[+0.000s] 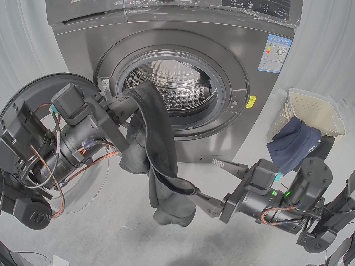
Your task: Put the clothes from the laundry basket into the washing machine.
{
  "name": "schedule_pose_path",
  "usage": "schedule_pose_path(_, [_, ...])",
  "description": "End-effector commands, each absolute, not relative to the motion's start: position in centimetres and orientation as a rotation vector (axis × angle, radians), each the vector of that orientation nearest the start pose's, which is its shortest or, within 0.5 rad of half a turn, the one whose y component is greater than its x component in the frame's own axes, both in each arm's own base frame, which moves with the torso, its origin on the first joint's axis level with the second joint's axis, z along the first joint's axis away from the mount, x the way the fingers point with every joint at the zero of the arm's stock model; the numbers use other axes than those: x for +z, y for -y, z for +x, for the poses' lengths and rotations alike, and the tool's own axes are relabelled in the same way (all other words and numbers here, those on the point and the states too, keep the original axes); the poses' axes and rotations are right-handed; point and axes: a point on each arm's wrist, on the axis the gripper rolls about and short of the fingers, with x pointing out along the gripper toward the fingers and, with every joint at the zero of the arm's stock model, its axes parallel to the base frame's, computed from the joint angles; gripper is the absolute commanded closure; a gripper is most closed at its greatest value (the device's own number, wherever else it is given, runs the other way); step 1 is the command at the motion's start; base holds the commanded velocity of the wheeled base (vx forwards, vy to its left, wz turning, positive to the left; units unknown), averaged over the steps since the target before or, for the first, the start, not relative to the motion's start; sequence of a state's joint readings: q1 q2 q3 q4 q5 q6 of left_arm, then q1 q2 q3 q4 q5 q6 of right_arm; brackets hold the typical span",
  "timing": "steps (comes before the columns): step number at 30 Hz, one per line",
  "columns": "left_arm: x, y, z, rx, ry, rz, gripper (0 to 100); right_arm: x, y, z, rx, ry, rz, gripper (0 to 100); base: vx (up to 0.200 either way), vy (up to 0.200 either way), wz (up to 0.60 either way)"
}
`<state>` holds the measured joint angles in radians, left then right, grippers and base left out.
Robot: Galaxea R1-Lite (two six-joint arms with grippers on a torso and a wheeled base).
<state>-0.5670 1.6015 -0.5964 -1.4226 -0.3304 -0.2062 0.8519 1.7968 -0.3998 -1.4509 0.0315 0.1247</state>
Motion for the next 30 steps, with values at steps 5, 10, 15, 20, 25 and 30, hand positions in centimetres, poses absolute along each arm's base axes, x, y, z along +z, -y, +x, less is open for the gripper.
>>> schedule_pose_path(5, [23.5,14.7,21.6,-0.929,0.343,-0.239,100,8.7,-23.3,20.0,0.886,-0.148,0.075,0,0.0,0.0,0.0])
schedule_pose_path(10, [23.8,14.5,21.5,-0.926,0.355,-0.241,100,6.7,-23.6,20.1,0.884,-0.205,0.05,0,0.0,0.0,0.0])
schedule_pose_path(15, [23.8,14.6,21.5,-0.928,0.355,-0.241,100,5.7,-23.8,20.5,0.876,-0.228,0.042,0,0.0,0.0,0.0])
schedule_pose_path(20, [23.8,14.5,21.5,-0.925,0.355,-0.241,100,6.1,-24.2,20.2,0.885,-0.214,0.051,0,0.0,0.0,0.0])
schedule_pose_path(25, [23.6,14.5,21.7,-0.918,0.348,-0.24,100,6.9,-24.7,19.6,0.908,-0.192,0.066,0,0.0,0.0,0.0])
schedule_pose_path(30, [23.5,14.5,21.9,-0.916,0.344,-0.24,100,7.3,-26.1,18.8,0.959,-0.167,0.075,0,0.0,0.0,0.0])
